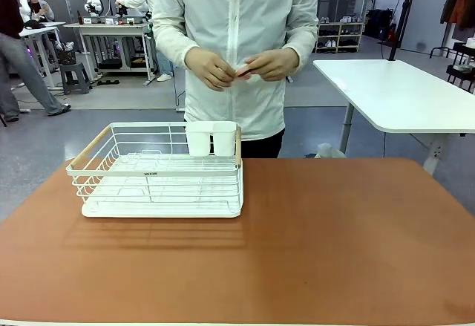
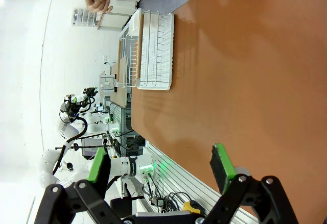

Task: Clean the table.
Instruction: Pick up the Lint Roller when the human hands it over.

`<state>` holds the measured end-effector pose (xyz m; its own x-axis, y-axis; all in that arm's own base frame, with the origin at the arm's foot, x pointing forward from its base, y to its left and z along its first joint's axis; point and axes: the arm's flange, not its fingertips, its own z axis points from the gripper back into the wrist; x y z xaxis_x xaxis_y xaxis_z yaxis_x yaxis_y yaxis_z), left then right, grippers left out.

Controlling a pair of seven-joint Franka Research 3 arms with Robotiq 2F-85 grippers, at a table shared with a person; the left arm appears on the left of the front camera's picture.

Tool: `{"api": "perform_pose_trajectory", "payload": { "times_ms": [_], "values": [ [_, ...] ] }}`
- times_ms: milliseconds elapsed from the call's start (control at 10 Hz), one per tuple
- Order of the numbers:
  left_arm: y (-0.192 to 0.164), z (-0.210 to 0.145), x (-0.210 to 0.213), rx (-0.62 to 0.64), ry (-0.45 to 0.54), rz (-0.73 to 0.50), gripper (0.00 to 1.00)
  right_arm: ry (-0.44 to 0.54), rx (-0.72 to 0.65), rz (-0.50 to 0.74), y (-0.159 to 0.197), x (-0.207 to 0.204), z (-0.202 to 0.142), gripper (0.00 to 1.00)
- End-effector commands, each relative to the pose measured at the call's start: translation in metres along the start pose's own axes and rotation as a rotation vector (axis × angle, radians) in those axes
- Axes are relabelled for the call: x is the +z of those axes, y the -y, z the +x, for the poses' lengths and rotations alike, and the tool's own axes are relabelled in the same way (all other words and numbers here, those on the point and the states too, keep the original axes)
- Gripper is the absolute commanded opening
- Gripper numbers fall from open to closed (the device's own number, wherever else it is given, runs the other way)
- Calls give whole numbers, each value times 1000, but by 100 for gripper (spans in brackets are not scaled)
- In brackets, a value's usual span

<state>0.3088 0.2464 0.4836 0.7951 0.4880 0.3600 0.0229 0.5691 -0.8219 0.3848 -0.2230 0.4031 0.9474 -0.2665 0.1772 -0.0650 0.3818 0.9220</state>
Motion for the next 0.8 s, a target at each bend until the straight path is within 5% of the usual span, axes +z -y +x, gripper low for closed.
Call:
{"api": "perform_pose_trajectory", "payload": {
  "times_ms": [0,700],
  "values": [
    [-1,0,3,-15,1,-15,100,2,-7,10,-3,0,0,100],
    [-1,0,3,-15,1,-15,100,2,-7,10,-3,0,0,100]
  ]
}}
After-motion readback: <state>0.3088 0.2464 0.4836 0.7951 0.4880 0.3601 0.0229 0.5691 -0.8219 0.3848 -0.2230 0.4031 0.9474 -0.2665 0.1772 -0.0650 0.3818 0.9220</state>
